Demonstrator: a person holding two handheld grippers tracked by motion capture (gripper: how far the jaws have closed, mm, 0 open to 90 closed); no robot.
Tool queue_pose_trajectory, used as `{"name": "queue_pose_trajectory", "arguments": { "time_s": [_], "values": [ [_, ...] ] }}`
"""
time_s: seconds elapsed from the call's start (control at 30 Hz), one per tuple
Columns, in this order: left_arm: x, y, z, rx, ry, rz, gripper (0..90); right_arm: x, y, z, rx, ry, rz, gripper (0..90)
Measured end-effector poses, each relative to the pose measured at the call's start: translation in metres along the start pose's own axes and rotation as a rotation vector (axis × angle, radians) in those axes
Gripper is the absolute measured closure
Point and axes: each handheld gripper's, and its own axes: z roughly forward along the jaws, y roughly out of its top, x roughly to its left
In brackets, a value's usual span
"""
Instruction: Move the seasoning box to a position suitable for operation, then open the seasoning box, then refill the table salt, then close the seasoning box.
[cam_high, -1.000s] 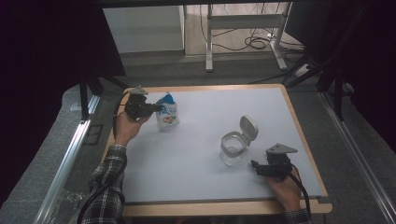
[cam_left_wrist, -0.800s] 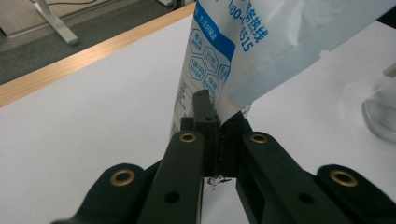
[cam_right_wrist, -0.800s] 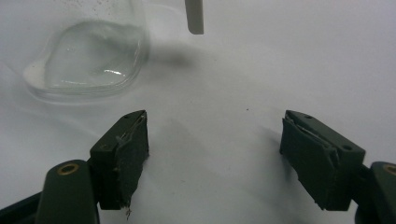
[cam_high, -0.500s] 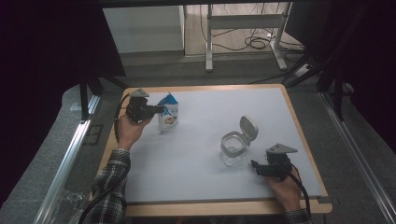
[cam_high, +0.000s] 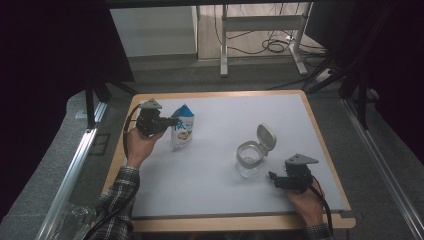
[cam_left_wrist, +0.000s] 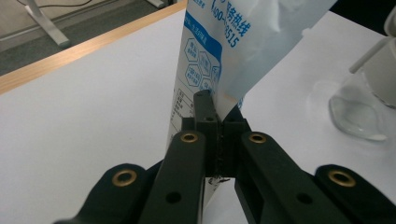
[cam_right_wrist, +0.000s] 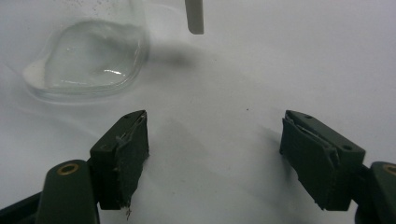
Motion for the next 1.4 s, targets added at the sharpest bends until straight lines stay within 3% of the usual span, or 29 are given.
{"name": "queue_pose_trajectory", "arguments": {
  "time_s": [0.23, 0.37, 0.63, 1.13, 1.4],
  "values": [
    [-0.011, 0.002, -0.005, -0.010, -0.020, 0.012, 90.0, 0.000, 0.000, 0.000, 0.002, -0.003, -0.001, 23.5],
    [-0.017, 0.002, -0.006, -0.012, -0.036, 0.015, 90.0, -0.001, 0.001, 0.002, 0.014, -0.034, 0.013, 14.6],
    [-0.031, 0.004, -0.009, -0.011, -0.054, 0.032, 90.0, -0.001, 0.001, 0.002, 0.021, -0.029, 0.020, 12.3],
    [-0.055, 0.003, -0.016, -0.022, -0.094, 0.057, 90.0, -0.001, 0.001, 0.002, 0.022, -0.032, 0.019, 12.1],
    [-0.068, -0.001, -0.018, -0.026, -0.112, 0.065, 90.0, 0.005, 0.000, -0.001, 0.014, -0.036, -0.005, 13.1]
  ]
}}
